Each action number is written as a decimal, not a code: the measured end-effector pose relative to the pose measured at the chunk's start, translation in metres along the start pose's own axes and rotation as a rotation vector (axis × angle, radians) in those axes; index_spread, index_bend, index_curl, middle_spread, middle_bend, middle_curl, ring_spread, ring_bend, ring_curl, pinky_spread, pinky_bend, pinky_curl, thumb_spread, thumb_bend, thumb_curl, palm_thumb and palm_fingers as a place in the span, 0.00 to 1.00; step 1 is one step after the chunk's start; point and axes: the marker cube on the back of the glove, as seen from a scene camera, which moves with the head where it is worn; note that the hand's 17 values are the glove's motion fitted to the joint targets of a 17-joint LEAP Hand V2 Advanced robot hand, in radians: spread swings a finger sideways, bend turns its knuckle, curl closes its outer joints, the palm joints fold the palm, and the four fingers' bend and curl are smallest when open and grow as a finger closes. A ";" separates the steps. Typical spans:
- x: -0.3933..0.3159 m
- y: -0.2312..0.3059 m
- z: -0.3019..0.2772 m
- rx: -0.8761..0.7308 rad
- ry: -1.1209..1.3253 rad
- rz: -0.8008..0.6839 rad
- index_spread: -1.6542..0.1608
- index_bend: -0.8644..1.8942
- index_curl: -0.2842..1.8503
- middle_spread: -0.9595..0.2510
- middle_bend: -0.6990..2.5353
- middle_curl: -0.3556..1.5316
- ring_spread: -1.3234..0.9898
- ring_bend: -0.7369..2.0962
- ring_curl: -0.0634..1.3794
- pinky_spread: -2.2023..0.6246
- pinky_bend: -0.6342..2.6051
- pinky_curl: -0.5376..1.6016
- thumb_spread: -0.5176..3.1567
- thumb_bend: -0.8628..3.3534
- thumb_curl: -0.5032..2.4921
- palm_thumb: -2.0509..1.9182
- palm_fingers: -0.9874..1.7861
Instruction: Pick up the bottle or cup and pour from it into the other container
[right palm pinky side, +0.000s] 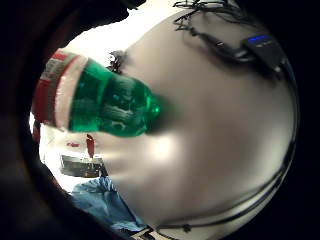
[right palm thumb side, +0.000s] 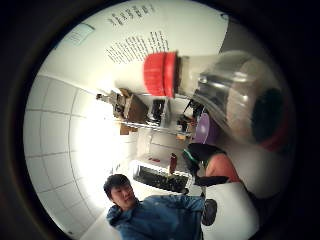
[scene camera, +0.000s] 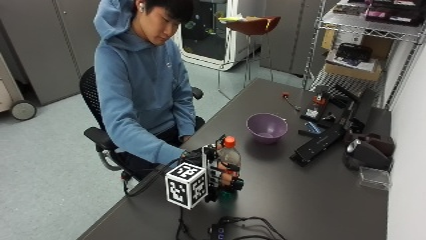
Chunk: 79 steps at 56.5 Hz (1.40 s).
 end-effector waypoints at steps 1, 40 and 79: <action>0.001 -0.001 0.004 0.004 -0.015 -0.004 0.70 0.36 0.21 0.91 0.27 0.35 0.64 0.44 0.25 0.87 0.37 0.42 0.37 0.20 0.29 0.69 0.38; -0.058 -0.035 0.087 -0.046 0.223 -0.093 0.84 0.36 0.27 0.79 0.32 0.42 0.55 0.46 0.31 0.82 0.29 0.41 0.29 0.20 0.37 0.79 0.69; -0.183 -0.081 0.185 -0.532 1.665 -0.066 0.83 0.35 0.27 0.77 0.30 0.44 0.53 0.43 0.33 0.80 0.27 0.42 0.27 0.20 0.40 0.79 0.71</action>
